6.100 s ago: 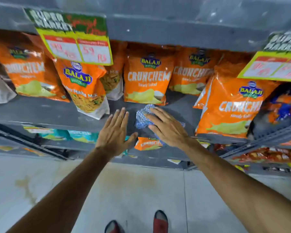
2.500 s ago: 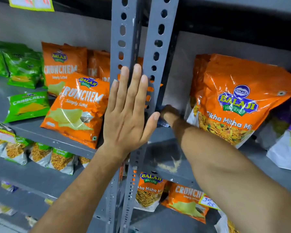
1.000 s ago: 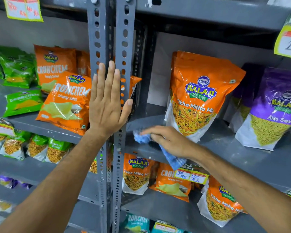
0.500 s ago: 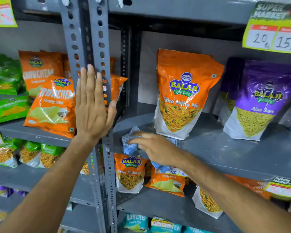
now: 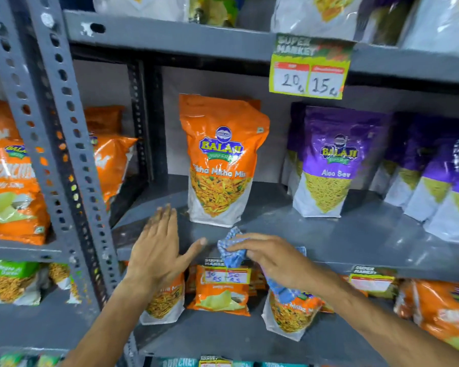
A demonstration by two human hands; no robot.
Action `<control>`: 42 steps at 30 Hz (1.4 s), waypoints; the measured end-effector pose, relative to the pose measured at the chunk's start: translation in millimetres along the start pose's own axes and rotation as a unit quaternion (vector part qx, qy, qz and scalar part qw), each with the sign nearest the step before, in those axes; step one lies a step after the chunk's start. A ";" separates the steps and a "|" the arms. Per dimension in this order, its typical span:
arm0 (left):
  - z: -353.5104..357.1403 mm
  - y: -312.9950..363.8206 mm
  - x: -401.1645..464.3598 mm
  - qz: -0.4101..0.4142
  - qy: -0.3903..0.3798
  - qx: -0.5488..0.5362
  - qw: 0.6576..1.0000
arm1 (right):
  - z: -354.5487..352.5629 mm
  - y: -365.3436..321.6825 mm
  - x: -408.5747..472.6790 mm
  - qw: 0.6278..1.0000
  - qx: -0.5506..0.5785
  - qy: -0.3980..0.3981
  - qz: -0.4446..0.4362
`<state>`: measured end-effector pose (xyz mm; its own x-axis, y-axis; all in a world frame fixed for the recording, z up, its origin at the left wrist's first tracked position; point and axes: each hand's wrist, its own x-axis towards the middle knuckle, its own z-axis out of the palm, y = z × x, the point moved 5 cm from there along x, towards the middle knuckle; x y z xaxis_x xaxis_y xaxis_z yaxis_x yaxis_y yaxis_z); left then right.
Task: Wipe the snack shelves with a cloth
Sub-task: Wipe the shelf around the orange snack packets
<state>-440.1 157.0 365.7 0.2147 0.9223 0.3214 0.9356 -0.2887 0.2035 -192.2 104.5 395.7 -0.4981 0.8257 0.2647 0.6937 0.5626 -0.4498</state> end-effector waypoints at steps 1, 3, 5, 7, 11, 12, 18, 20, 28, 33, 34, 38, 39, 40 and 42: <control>0.0 1.4 0.6 -0.009 -0.015 0.015 1.000 | -9.6 6.4 -2.6 0.999 0.039 0.029 0.013; -1.0 3.9 1.0 -0.018 -0.030 0.029 0.999 | -36.8 23.1 -1.4 0.985 0.103 0.126 0.058; -1.0 4.3 1.0 -0.019 -0.042 0.037 0.998 | -68.5 36.8 7.2 0.959 0.112 0.238 0.107; -0.3 3.5 1.3 -0.016 -0.049 0.047 0.998 | -91.1 51.9 24.8 0.932 0.102 0.308 0.163; -0.5 3.1 2.8 -0.018 -0.046 0.057 0.997 | -98.9 94.5 96.8 0.918 0.044 0.289 0.268; -0.5 2.9 3.5 -0.018 -0.045 0.060 0.997 | -94.9 109.9 118.5 0.928 0.033 0.260 0.266; 0.6 0.4 7.2 -0.022 -0.035 0.072 0.997 | -62.2 183.8 186.4 0.961 0.042 0.082 0.262; 0.7 0.8 8.2 -0.022 -0.030 0.078 0.996 | -58.8 187.9 189.8 0.966 0.036 0.065 0.249; -1.0 4.9 4.3 -0.024 -0.036 0.085 0.995 | -49.6 168.0 163.7 0.970 -0.096 0.046 0.220; -1.3 5.0 3.1 -0.021 -0.041 0.081 0.996 | -42.1 134.2 111.4 0.979 -0.084 0.050 0.180; -1.0 4.8 3.1 -0.022 -0.045 0.082 0.995 | -41.8 126.1 100.7 0.980 -0.083 0.048 0.172; -0.7 4.4 2.5 -0.023 -0.056 0.077 0.995 | -38.2 105.4 61.7 0.989 -0.078 0.044 0.119; -0.6 4.5 2.3 -0.023 -0.058 0.076 0.995 | -38.8 102.4 52.9 0.991 -0.070 0.036 0.105; -0.8 4.6 2.2 -0.023 -0.059 0.074 0.995 | -41.6 99.7 46.1 0.994 -0.051 0.028 0.098; -1.3 4.9 1.7 -0.024 -0.057 0.071 0.996 | -53.4 99.3 41.1 0.994 0.018 0.033 0.100</control>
<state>-435.5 156.8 368.4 0.1920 0.9596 0.2057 0.9739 -0.2122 0.0808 -116.1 196.4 407.5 -0.3152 0.9228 0.2217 0.7557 0.3853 -0.5295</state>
